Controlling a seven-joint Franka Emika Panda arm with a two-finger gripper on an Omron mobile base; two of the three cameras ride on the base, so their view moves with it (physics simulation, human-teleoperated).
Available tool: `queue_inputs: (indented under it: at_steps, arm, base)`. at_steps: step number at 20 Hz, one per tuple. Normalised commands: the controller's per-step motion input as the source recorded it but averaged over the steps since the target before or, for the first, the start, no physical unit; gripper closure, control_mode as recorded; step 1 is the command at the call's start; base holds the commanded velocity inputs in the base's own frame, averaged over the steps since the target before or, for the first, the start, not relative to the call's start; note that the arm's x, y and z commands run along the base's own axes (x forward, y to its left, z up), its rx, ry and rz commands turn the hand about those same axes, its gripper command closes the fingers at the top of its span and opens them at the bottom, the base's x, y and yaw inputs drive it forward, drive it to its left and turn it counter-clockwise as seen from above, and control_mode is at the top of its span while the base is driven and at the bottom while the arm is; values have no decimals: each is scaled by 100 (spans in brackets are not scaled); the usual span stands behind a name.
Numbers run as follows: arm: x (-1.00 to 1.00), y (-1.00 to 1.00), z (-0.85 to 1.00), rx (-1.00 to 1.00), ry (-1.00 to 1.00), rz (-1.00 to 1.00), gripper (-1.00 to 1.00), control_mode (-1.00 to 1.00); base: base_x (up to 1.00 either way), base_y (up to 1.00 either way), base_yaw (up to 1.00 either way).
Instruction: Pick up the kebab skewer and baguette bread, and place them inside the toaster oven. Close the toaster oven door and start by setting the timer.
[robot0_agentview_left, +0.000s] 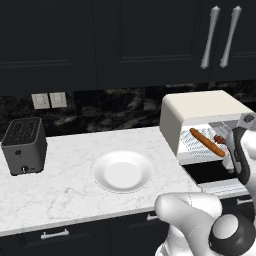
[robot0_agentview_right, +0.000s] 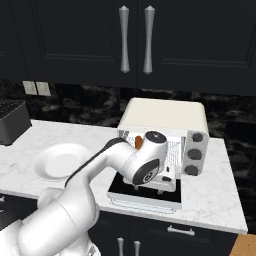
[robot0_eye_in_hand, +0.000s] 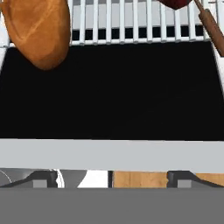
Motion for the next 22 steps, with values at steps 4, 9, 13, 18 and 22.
queue_inputs:
  at_steps: [4, 9, 13, 18, 22]
  arm:
    - [26, 0, -19, 0, 0, 0, -100, -100]
    - [14, 0, -5, 0, 0, -5, -100, -100]
    - [28, 0, -7, 0, 0, -19, -100, -100]
    - [40, 0, -10, 0, 0, -21, -100, -100]
    - [6, 0, -31, 0, -2, -14, -100, -100]
  base:
    - [0, 0, 0]
    - [0, 0, 0]
    - [0, 0, 0]
    - [0, 0, 0]
    - [0, 0, 0]
